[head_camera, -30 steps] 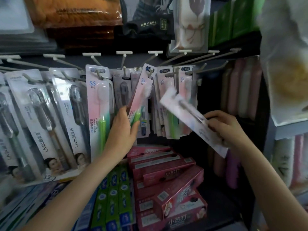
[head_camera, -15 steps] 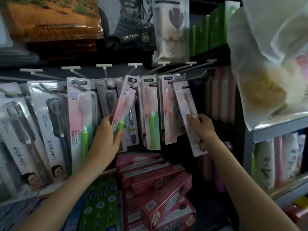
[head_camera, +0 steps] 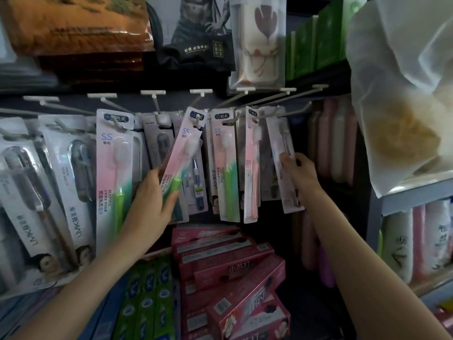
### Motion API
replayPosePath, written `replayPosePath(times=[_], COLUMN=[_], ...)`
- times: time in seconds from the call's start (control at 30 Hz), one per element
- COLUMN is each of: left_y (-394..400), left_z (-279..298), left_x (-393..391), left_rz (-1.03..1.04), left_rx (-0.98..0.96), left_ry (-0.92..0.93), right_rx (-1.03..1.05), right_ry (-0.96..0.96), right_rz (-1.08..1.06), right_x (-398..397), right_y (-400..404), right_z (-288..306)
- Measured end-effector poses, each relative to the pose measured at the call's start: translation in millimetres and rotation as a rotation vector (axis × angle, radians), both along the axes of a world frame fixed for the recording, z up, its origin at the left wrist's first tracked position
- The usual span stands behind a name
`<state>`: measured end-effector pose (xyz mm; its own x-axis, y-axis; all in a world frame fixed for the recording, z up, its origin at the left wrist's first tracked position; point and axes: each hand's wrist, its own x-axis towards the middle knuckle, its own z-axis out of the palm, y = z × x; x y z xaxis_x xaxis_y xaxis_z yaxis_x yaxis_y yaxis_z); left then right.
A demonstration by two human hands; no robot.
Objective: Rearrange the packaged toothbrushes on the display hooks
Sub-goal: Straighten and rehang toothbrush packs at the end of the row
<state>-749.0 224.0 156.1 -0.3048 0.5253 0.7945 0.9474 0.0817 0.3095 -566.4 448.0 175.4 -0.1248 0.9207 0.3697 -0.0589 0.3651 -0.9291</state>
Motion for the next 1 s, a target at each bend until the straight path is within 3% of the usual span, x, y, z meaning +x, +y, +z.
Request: replayPosePath(times=[0.13, 0.2, 0.27, 0.37, 0.43, 0.53, 0.67, 0.8, 1.0], left_y=[0.7, 3.0, 4.4, 3.6, 2.0, -2.0, -8.0, -8.4, -3.9], left_z=[-2.9, -5.0, -6.2, -4.0, -1.0, 2.2, 5.9, 8.6, 3.1], left_x=[4.1, 6.1, 6.0, 2.3, -0.9, -5.9, -12.8, -15.9, -12.4], left_rz=[-0.017, -0.024, -0.029, -0.026, -0.009, 0.016, 0.017, 0.015, -0.012], left_rx=[0.016, 0.019, 0.021, 0.030, 0.025, 0.002, -0.012, -0.020, -0.006], left_ry=[-0.017, -0.026, -0.025, -0.008, 0.020, 0.049, 0.086, 0.107, 0.094], right_rx=[0.055, 0.248, 0.498, 0.673, 0.640, 0.496, 0.236, 0.340, 0.501], right_ry=[-0.185, -0.217, -0.081, -0.084, -0.211, -0.308, -0.285, -0.278, -0.305], right_rz=[-0.094, -0.227, -0.273, 0.061, 0.240, 0.225, 0.193, 0.094, 0.119], right_x=[-1.3, -3.2, -10.2, -43.9, -78.0, -123.7, -153.2, -146.9, -101.1], right_y=[-5.7, -28.8, -64.4, -106.3, -114.4, -106.9, -97.9, -110.7, -138.9], right_z=[-8.9, -12.6, -15.9, -26.4, -36.5, -49.3, -53.7, -57.4, -45.2])
